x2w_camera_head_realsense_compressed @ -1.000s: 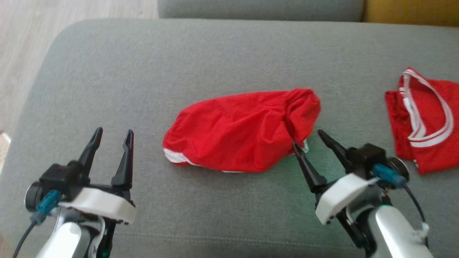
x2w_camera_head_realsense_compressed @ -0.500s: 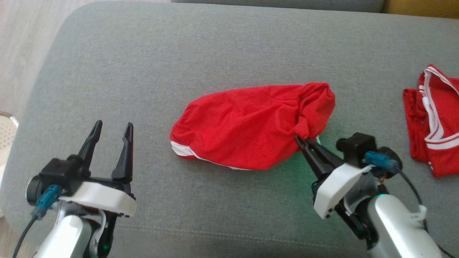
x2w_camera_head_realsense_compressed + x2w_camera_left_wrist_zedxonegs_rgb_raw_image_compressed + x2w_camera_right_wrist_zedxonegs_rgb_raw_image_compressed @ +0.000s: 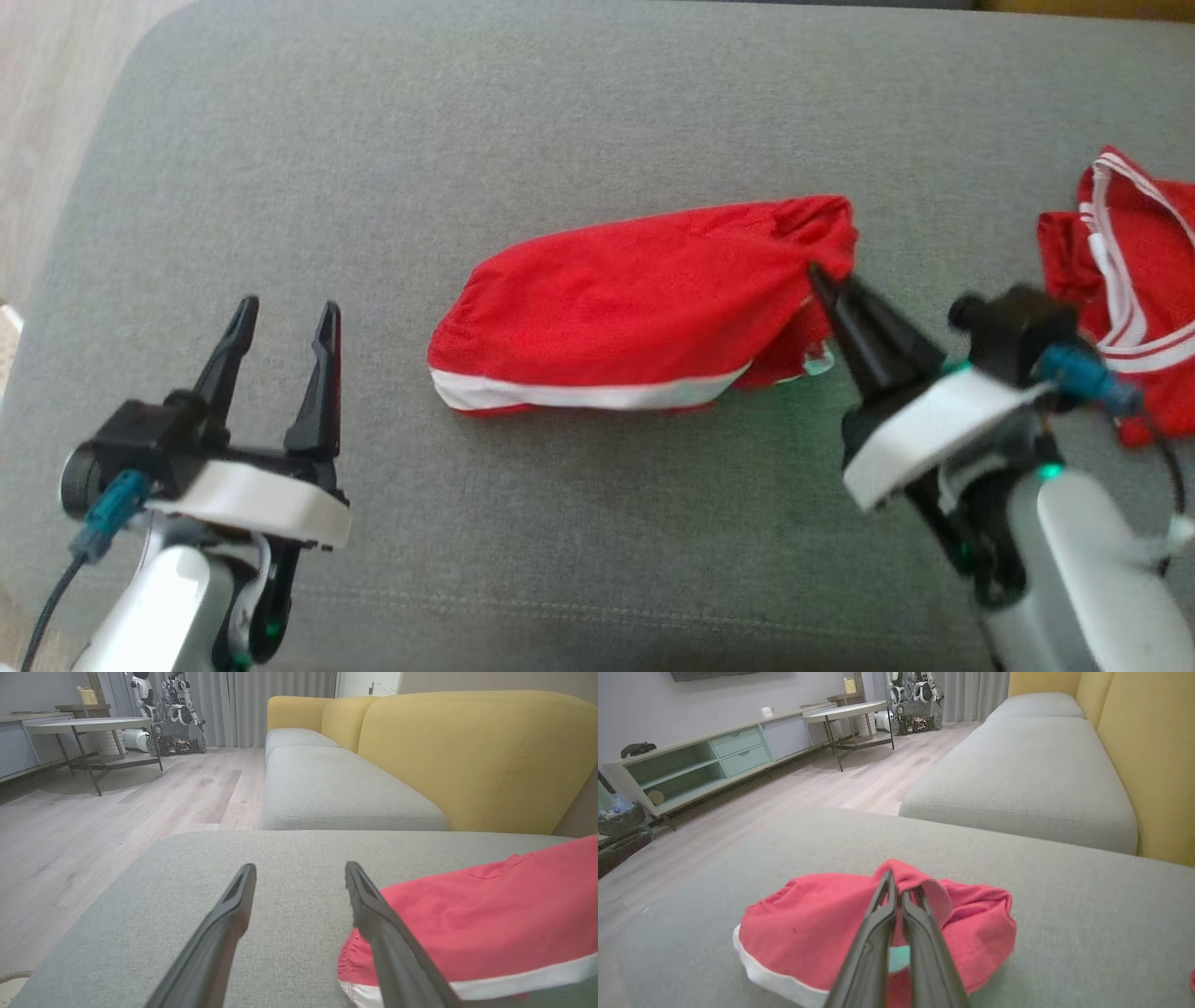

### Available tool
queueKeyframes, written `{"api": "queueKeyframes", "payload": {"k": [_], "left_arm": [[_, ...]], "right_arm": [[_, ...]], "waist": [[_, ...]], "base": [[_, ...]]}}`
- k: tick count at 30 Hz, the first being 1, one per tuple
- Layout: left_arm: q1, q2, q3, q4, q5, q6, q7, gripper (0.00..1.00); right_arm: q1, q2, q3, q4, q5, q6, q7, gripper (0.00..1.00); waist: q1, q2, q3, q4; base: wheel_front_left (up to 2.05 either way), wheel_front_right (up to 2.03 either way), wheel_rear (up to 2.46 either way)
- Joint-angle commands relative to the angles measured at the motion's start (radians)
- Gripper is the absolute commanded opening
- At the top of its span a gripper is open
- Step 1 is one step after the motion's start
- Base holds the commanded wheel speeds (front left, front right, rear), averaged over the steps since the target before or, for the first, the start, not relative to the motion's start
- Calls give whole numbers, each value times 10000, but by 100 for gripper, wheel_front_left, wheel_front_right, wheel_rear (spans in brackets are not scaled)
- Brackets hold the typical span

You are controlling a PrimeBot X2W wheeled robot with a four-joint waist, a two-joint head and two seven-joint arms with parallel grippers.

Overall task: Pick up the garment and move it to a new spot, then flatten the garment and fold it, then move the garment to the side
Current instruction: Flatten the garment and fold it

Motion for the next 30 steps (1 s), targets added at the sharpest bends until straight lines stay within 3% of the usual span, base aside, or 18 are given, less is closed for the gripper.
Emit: {"api": "queueKeyframes", "payload": {"k": [1, 12, 19, 20, 21, 25, 30], "left_arm": [[-639, 221, 399, -288, 6, -28, -103, 100], [-1279, -178, 199, -74, 87, -260, -193, 100], [-1732, -558, 144, 287, 241, -523, -249, 100], [-1770, -585, 149, 335, 265, -554, -252, 100], [-1791, -598, 168, 377, 288, -575, -255, 100], [-1761, -588, 268, 485, 383, -629, -261, 100], [-1543, -519, 406, 546, 468, -650, -263, 100]], "right_arm": [[-689, 112, 53, -339, 2, -9, 49, 0], [-2951, 132, -249, 1832, 335, -9, 27, 0], [-4237, 312, 215, 4464, 718, -9, -751, 0], [-4310, 342, 290, 4678, 751, -9, -911, 35], [-4353, 374, 386, 4847, 797, -9, -1051, 100], [-4297, 368, 673, 4988, 945, -9, -1723, 100], [-3506, 185, 462, 4236, 1055, -9, -2415, 100]], "waist": [[0, 0, 114, 119], [0, 0, 975, 856], [0, 0, 1455, 1069], [0, 0, 1462, 1053], [0, 0, 1458, 1014], [0, 0, 1331, 756], [0, 0, 955, 337]], "base": [[0, 0, 0], [0, 0, 0], [0, 0, 0], [0, 0, 0], [0, 0, 0], [0, 0, 0], [0, 0, 0]]}}
